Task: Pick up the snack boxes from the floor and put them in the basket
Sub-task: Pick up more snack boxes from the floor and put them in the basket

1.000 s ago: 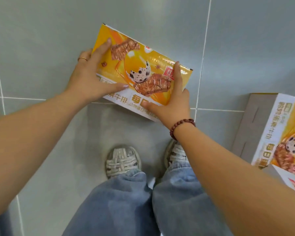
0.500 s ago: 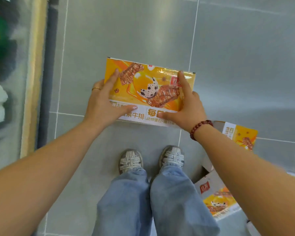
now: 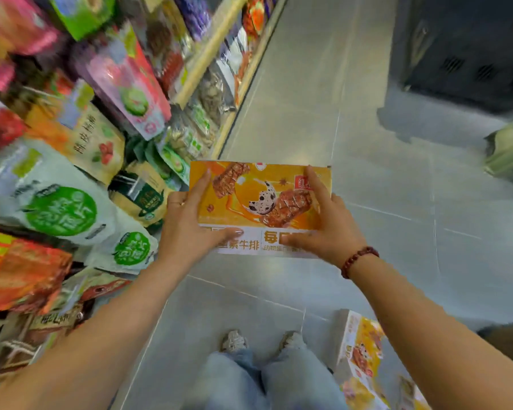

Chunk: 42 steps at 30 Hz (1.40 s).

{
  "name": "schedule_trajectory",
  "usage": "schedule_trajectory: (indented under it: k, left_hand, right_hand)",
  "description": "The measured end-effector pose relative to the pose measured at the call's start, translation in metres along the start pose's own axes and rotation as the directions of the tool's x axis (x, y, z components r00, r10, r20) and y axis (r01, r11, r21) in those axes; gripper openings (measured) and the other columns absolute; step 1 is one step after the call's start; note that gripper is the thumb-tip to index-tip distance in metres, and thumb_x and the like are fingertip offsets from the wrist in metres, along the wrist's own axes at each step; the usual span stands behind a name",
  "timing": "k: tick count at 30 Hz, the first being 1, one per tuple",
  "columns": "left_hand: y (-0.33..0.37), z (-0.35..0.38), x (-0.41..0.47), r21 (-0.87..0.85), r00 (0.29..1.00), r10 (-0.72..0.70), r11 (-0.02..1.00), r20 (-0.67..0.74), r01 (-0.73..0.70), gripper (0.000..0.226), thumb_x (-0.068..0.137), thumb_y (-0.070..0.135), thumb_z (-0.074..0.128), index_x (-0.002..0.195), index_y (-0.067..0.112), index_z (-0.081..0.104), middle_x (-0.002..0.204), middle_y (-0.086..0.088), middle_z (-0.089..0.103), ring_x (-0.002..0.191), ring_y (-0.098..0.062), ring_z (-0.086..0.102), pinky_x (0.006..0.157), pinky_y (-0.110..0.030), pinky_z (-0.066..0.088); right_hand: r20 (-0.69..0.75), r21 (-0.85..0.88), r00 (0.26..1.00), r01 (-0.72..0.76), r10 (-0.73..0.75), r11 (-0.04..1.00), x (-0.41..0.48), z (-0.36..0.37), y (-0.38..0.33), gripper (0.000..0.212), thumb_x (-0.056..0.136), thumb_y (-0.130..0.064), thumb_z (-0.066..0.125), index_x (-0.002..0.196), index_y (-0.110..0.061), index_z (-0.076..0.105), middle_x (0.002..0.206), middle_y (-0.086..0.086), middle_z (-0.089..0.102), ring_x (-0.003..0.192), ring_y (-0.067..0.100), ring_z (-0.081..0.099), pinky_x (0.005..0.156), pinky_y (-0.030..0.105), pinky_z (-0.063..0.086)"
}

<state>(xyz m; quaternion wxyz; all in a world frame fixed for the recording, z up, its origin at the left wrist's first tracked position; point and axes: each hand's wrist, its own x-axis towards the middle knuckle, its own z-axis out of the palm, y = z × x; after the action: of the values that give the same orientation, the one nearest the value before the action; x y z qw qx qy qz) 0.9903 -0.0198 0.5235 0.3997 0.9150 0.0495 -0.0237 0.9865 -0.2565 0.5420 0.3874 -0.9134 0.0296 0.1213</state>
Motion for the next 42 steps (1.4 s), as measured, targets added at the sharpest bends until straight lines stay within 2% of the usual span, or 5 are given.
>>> schedule_trajectory:
  k: [9,16,30,38,42]
  left_hand:
    - [0.049,-0.092,-0.040,-0.065,0.949,-0.033,0.998,-0.315,0.013,0.111,0.051,0.043,0.086,0.137,0.057,0.017,0.123,-0.003,0.031,0.110,-0.016,0.041,0.099,-0.024,0.033]
    - [0.073,-0.112,-0.080,-0.108,0.790,-0.209,0.978,-0.576,0.180,0.107,0.055,0.043,0.085,0.138,0.056,0.019,0.129,-0.003,0.030,0.118,-0.022,0.040,0.101,-0.031,0.035]
    - [0.057,-0.118,-0.301,-0.315,0.295,-0.520,0.787,-0.802,0.530,0.102,0.055,0.039,0.086,0.120,0.071,0.014,0.131,-0.004,0.031,0.120,-0.023,0.039,0.098,-0.031,0.034]
    - [0.005,-0.121,-0.497,-0.518,-0.145,-0.555,0.606,-0.819,0.603,0.109,0.050,0.039,0.089,0.116,0.079,0.012,0.136,-0.004,0.029,0.126,-0.021,0.036,0.106,-0.037,0.034]
    - [-0.019,-0.114,-0.588,-0.610,-0.291,-0.556,0.562,-0.779,0.558,0.109,0.051,0.025,0.090,0.122,0.067,0.019,0.119,0.005,0.029,0.111,-0.020,0.049,0.097,-0.036,0.045]
  right_hand:
    - [0.065,-0.070,0.941,0.335,-0.331,0.939,0.002,-0.050,-0.100,0.118,0.061,-0.038,0.085,0.140,-0.055,-0.002,0.138,0.003,0.036,0.124,0.022,0.043,0.095,0.028,0.037]
    - [0.271,-0.050,0.761,0.622,-0.589,0.781,0.033,-0.060,-0.156,0.119,0.060,-0.040,0.085,0.142,-0.054,-0.001,0.141,0.004,0.034,0.126,0.025,0.042,0.098,0.034,0.039]
    - [0.657,0.250,0.148,0.882,-0.740,0.399,-0.076,0.069,-0.228,0.124,0.059,-0.047,0.084,0.136,-0.060,-0.013,0.146,0.003,0.032,0.125,0.025,0.043,0.096,0.035,0.043]
    - [0.723,0.479,-0.223,0.844,-0.654,0.241,-0.259,0.206,-0.270,0.123,0.056,-0.047,0.084,0.132,-0.066,-0.011,0.148,-0.002,0.030,0.121,0.020,0.044,0.085,0.035,0.051]
    - [0.740,0.549,-0.385,0.819,-0.551,0.166,-0.352,0.258,-0.280,0.123,0.061,-0.044,0.084,0.137,-0.059,-0.011,0.143,-0.004,0.033,0.107,0.009,0.048,0.077,0.019,0.044]
